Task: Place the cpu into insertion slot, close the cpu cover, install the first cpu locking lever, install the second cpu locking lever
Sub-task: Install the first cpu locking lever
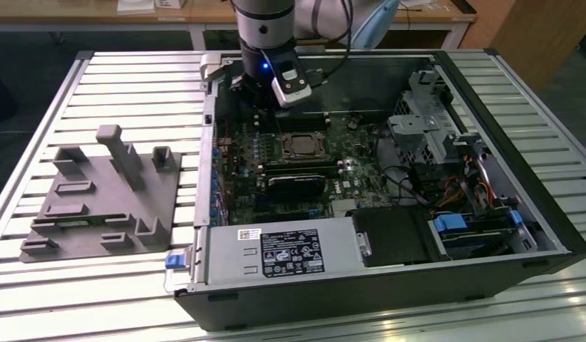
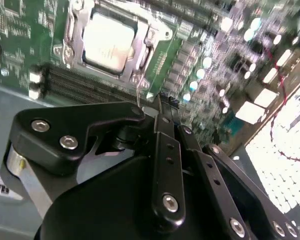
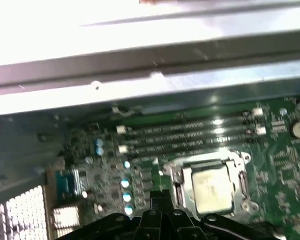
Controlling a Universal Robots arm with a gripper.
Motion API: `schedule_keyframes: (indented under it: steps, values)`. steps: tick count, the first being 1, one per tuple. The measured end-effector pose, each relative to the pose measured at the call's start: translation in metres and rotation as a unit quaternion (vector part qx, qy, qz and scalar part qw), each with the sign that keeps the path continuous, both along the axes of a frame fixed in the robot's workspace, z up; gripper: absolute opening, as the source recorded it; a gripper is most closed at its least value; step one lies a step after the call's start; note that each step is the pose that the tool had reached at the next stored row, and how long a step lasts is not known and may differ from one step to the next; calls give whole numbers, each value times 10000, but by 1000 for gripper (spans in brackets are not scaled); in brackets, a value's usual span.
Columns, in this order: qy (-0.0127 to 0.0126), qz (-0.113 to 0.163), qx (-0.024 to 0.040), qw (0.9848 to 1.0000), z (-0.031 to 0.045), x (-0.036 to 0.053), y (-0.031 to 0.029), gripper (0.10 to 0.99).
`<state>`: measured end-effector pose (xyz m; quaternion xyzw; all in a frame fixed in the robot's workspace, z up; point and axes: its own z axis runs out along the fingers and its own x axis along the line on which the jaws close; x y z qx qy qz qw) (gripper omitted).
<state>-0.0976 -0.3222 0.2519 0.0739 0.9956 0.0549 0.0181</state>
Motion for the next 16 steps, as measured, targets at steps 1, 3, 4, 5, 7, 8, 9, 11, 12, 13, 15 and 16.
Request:
schedule_keyframes:
  steps: [1, 3, 4, 5, 7, 8, 9, 11, 12, 13, 15, 16]
  values:
    - [-1, 1, 79, 10000, 0, -10, -1, 106]
    - [0, 1, 240, 9997, -1, -30, -2, 106]
    - [0, 1, 316, 9995, 0, -39, -2, 106]
    - [-1, 0, 390, 9992, -1, -48, -2, 106]
    - [0, 1, 526, 9986, -2, -65, -3, 106]
    - [-1, 1, 591, 9983, -2, -70, -4, 106]
    - [-1, 1, 650, 9979, -3, -73, -5, 106]
    - [-1, 0, 686, 9976, -7, -74, -4, 106]
    - [0, 0, 686, 9976, -8, -73, -4, 106]
    - [0, 1, 686, 9976, -10, -67, -4, 106]
    - [0, 1, 686, 9976, -13, -40, -4, 106]
    - [0, 1, 686, 9976, -14, -22, -4, 106]
